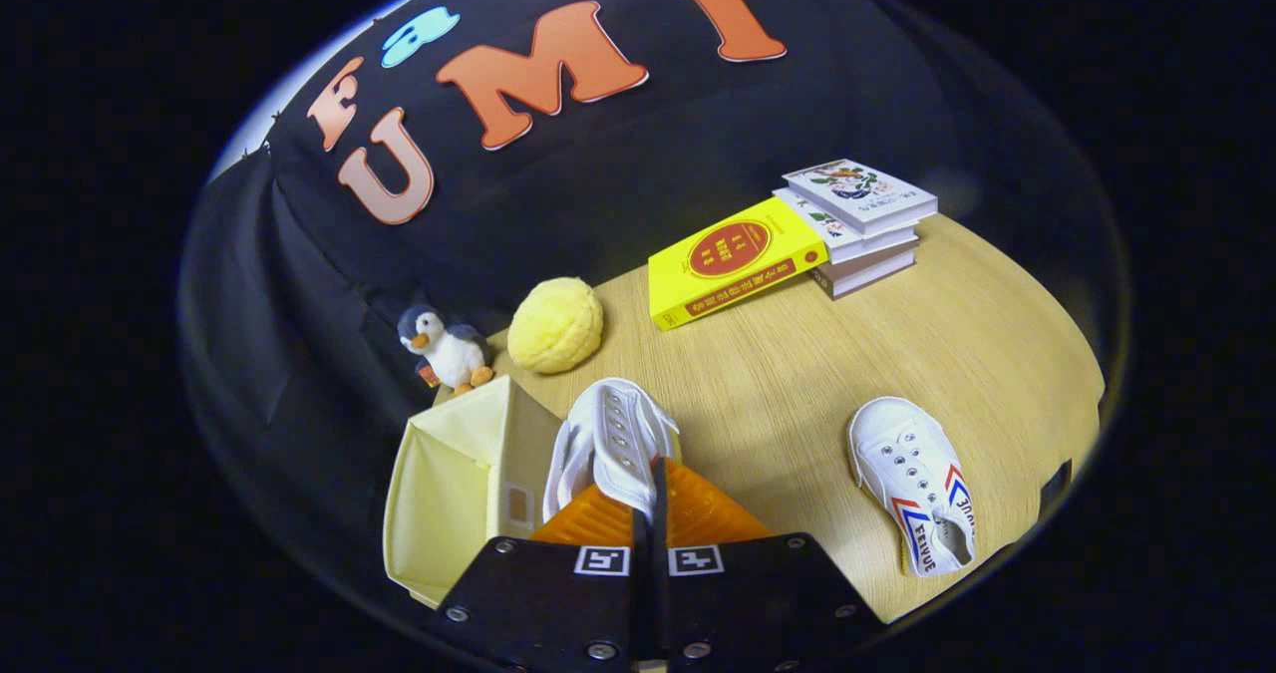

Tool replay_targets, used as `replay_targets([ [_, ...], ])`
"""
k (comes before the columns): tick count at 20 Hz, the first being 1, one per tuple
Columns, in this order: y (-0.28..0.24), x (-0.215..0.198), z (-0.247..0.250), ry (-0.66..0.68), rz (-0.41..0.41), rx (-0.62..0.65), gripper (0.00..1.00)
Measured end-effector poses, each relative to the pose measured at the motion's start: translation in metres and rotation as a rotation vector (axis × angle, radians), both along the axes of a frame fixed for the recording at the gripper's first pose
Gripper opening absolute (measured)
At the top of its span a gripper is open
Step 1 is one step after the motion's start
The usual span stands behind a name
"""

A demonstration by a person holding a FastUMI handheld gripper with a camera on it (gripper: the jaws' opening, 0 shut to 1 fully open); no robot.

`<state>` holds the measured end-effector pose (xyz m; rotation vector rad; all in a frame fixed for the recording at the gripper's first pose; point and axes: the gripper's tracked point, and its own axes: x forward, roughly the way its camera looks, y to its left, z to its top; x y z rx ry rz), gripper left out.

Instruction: Open the storage box then place both shoes into the box .Put the left shoe in first, then the right shoe, with the right side of both shoes facing outward in a uniform manner.

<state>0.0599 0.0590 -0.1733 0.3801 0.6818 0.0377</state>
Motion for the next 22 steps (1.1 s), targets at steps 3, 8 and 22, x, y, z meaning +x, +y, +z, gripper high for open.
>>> replay_targets([
  [3,0.02,0.0,0.039,-0.046,-0.04,-0.03,0.0],
  [8,0.103,0.001,0.058,-0.065,-0.016,0.037,0.0],
  [22,0.208,-0.008,-0.043,0.087,-0.027,0.02,0.0],
])
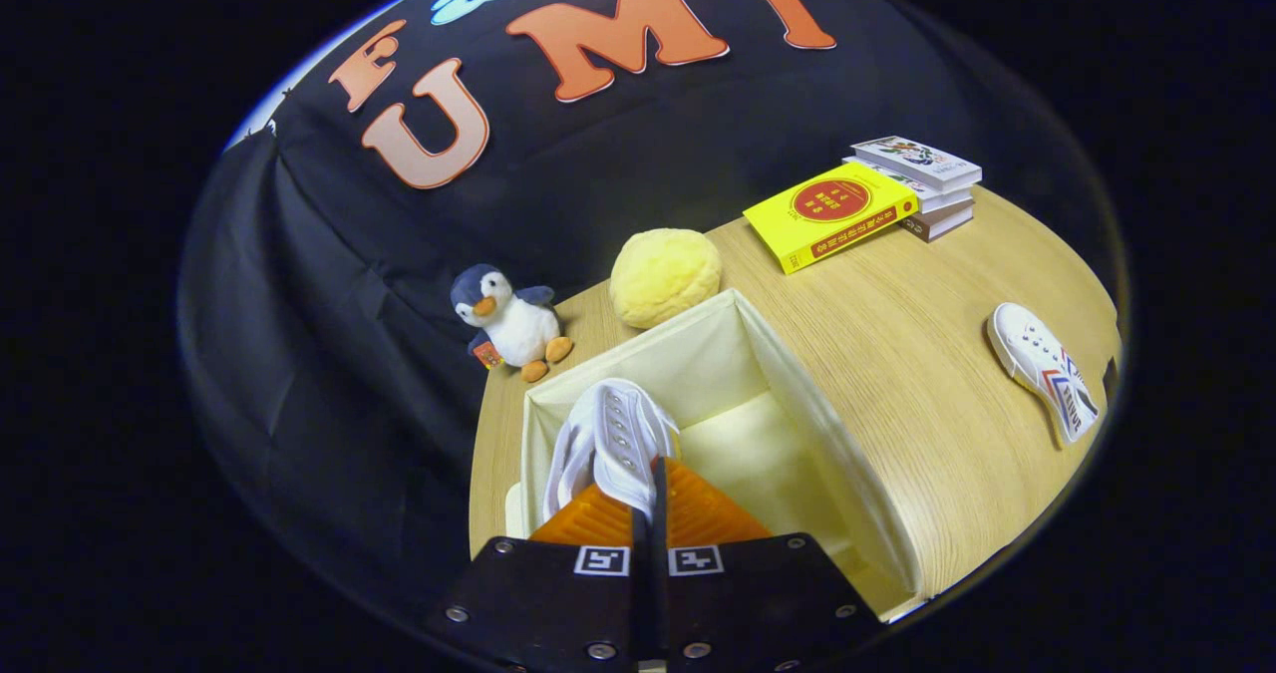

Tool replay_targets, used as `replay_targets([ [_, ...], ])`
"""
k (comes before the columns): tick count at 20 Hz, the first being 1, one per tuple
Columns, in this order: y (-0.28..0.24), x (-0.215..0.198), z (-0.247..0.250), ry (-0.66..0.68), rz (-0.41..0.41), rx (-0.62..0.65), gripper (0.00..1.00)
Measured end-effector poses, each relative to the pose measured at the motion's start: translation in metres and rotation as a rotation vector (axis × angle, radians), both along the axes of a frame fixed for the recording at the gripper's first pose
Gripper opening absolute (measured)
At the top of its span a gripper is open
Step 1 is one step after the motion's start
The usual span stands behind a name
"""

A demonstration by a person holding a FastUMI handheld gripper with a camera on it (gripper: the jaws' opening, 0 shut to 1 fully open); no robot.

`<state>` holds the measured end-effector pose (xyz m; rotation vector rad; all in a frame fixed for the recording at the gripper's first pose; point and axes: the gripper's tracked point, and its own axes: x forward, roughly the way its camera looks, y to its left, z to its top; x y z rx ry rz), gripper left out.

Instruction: Open the storage box then place both shoes into the box .Put the left shoe in first, then the right shoe, with the right side of both shoes facing outward in a uniform manner.

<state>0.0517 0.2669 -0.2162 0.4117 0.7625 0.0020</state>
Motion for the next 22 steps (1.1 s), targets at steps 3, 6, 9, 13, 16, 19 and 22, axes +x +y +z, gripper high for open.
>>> replay_targets([
  [3,0.005,0.005,-0.008,-0.031,-0.033,0.02,0.0],
  [6,0.011,0.003,-0.022,-0.025,-0.042,0.005,0.0],
  [9,0.021,-0.016,-0.052,0.101,0.012,-0.041,0.06],
  [13,0.01,-0.017,-0.042,0.086,0.042,-0.128,0.67],
  [16,0.006,-0.016,-0.025,0.059,0.058,-0.099,0.96],
  [19,-0.004,-0.016,0.002,0.001,0.085,-0.072,0.99],
  [22,-0.02,-0.011,0.033,-0.076,0.12,-0.078,0.98],
])
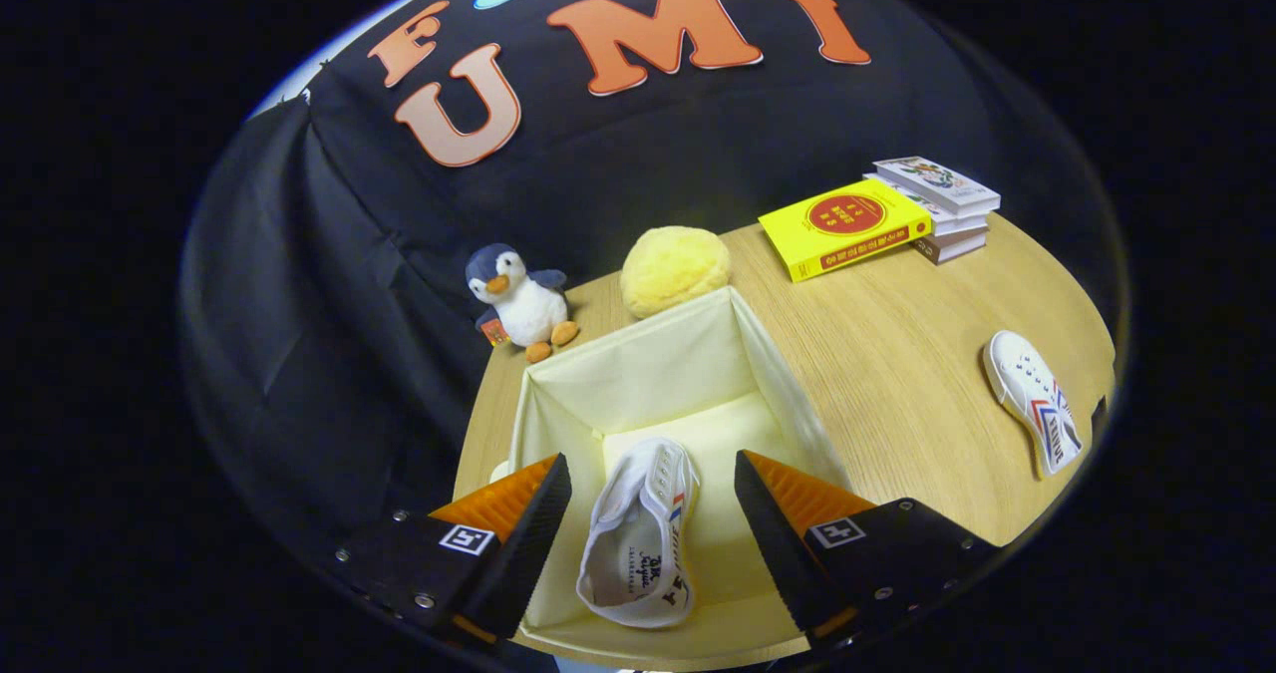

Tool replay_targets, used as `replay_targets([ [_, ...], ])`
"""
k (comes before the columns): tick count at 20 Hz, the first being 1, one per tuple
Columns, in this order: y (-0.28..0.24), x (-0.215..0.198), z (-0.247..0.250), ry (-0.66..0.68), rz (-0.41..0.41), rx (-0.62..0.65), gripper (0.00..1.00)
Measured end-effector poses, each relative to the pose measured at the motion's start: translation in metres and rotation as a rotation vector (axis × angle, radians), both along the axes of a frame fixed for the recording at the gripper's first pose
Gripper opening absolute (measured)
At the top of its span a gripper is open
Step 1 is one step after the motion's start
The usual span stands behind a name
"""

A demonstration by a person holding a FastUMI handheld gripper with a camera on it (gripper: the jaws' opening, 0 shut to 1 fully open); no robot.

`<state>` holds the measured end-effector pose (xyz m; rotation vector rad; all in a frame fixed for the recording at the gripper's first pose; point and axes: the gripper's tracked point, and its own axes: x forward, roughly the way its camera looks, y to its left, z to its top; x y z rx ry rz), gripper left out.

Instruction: Open the storage box then place both shoes into the box .Put the left shoe in first, then the right shoe, with the right side of both shoes facing outward in a uniform manner.

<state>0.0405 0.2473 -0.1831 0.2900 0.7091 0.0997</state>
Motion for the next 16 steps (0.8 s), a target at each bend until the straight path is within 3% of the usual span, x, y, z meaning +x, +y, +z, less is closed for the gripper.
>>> replay_targets([
  [6,-0.077,0.003,0.03,-0.067,-0.027,-0.051,0.99],
  [16,-0.286,-0.018,-0.003,0.029,-0.143,-0.206,0.99],
])
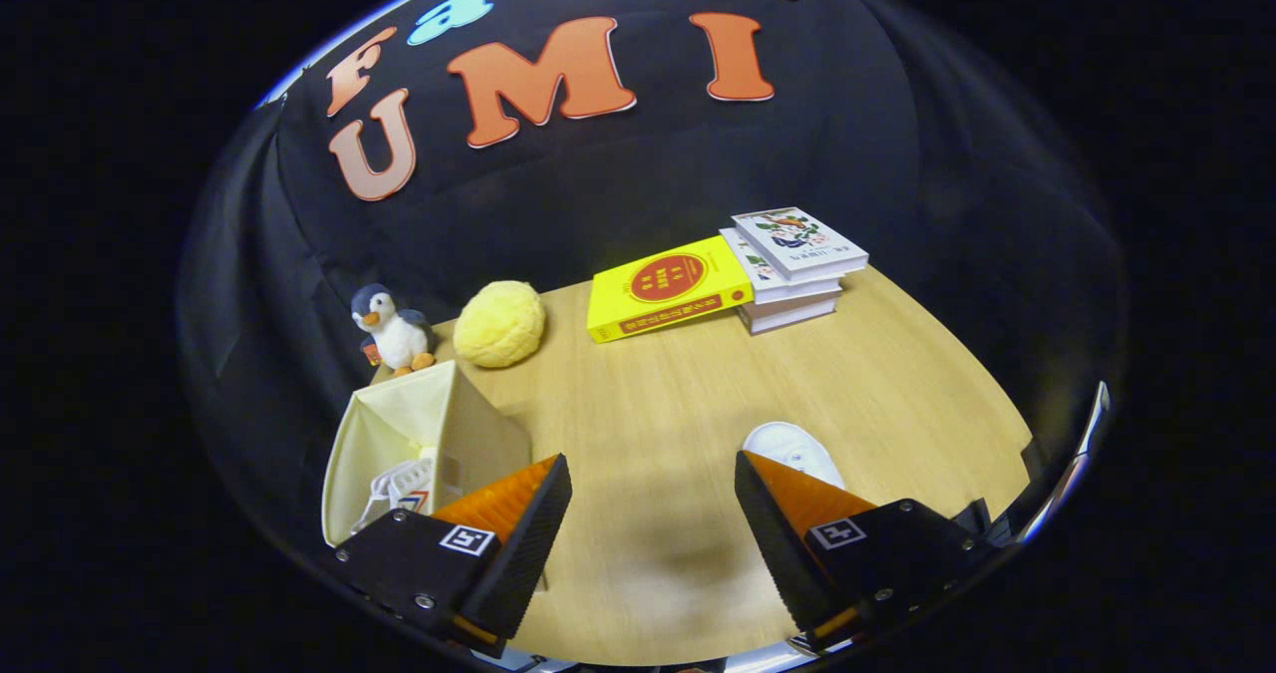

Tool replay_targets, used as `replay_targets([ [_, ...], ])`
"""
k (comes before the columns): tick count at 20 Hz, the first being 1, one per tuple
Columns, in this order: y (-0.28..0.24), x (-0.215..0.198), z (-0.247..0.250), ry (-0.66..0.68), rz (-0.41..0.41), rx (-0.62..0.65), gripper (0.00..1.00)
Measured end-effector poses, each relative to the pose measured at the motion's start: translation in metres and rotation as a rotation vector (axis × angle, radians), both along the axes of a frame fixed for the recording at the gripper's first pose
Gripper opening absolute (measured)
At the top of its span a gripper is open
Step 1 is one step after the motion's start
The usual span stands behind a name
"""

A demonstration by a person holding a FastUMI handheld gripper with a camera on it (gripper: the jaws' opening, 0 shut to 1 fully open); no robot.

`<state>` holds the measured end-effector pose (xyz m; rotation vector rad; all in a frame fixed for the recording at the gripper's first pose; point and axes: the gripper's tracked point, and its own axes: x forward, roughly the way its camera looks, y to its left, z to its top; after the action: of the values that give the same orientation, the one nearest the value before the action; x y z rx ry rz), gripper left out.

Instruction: Open the storage box then place both shoes into the box .Put the left shoe in first, then the right shoe, with the right side of both shoes facing outward in a uniform manner.

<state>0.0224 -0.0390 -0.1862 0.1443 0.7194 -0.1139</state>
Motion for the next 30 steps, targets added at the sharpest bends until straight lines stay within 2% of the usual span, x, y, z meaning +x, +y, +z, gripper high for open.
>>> replay_targets([
  [5,-0.075,-0.013,-0.022,0.057,-0.034,-0.043,0.99],
  [9,-0.11,-0.03,-0.046,0.119,-0.006,-0.073,0.99],
  [20,-0.127,-0.054,-0.131,0.3,0.136,-0.081,0.99],
  [22,-0.128,-0.055,-0.142,0.319,0.159,-0.085,0.95],
  [24,-0.125,-0.054,-0.147,0.332,0.173,-0.076,0.87],
  [28,-0.113,-0.054,-0.159,0.362,0.235,-0.081,0.62],
  [29,-0.11,-0.053,-0.159,0.356,0.239,-0.087,0.46],
  [30,-0.112,-0.053,-0.159,0.361,0.249,-0.095,0.35],
])
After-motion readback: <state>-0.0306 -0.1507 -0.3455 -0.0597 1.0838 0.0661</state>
